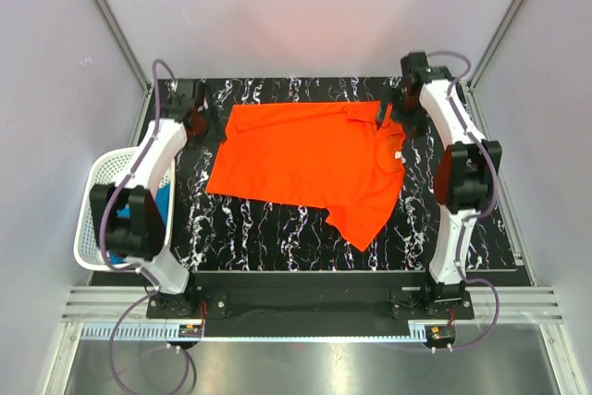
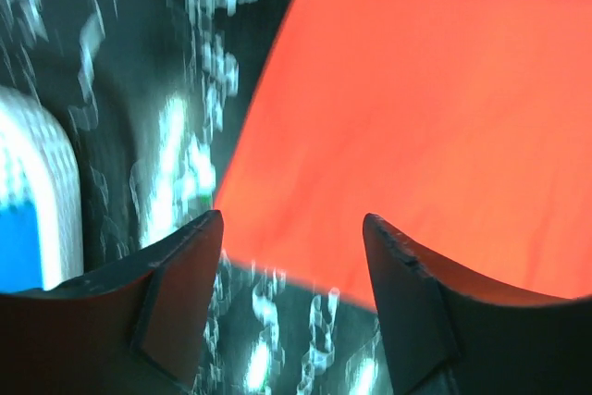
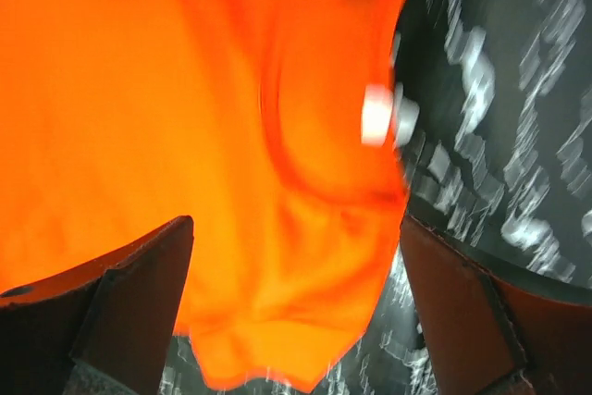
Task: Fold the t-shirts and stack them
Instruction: Flatten the tshirt out
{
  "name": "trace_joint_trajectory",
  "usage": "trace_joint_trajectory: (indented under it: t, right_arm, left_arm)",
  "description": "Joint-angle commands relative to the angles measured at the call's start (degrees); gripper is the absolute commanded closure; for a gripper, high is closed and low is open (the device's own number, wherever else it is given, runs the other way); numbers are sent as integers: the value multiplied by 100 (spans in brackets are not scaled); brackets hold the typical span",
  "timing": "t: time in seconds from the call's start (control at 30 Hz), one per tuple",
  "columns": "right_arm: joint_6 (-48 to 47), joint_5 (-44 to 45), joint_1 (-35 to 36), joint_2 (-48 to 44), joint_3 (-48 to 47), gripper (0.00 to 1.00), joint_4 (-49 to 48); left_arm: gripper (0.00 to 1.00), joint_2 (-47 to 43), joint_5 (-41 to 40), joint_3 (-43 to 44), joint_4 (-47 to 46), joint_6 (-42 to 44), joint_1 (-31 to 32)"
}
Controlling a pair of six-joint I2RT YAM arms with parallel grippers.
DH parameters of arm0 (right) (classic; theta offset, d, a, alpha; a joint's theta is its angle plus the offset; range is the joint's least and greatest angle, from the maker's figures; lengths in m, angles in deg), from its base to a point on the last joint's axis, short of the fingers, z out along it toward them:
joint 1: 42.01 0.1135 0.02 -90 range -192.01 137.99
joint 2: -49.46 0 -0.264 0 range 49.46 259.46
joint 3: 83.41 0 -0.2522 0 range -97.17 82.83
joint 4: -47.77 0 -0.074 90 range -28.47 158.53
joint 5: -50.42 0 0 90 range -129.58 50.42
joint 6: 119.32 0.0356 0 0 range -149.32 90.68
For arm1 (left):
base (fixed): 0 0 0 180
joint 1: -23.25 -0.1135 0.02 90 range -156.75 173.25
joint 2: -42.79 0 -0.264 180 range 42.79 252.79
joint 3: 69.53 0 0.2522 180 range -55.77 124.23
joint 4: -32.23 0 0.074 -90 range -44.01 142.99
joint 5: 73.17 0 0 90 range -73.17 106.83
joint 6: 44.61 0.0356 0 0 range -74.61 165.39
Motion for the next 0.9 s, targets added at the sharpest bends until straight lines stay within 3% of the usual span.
trace_joint_trajectory:
  t: [0.0, 0.03, 0.1, 0.13, 0.2, 0.27, 0.33, 0.6, 0.87]
  right_arm:
    - [539, -997, 50, -1667, 1402, 0, -217]
    - [662, -1425, 50, -2030, 2442, 0, -491]
    - [1049, -1876, 50, -3064, 3459, 0, -1245]
    - [1364, -2226, 68, -3654, 4316, 4, -1571]
    - [1647, -2815, 120, -4182, 5521, 10, -1862]
    - [2032, -3020, 208, -4668, 6202, 20, -2066]
    - [2227, -3143, 375, -5354, 7018, 22, -2260]
    - [2773, -3249, 499, -6823, 8393, 23, -2260]
    - [2949, -3126, 499, -6754, 8693, 23, -2330]
  left_arm:
    - [36, -518, 400, -1098, -33, -497, 9]
    - [38, -728, 478, -1320, -137, -594, -8]
    - [45, -957, 558, -1794, -209, -909, -35]
    - [53, -1002, 567, -2058, -226, -1181, -70]
    - [58, -1124, 567, -2295, -279, -1445, -245]
    - [61, -1204, 725, -2499, -445, -1649, -377]
    - [62, -1266, 672, -2710, -612, -1921, -535]
    - [57, -1056, 909, -3027, -1105, -2704, -1045]
    - [61, -624, 1068, -3088, -1237, -2968, -1204]
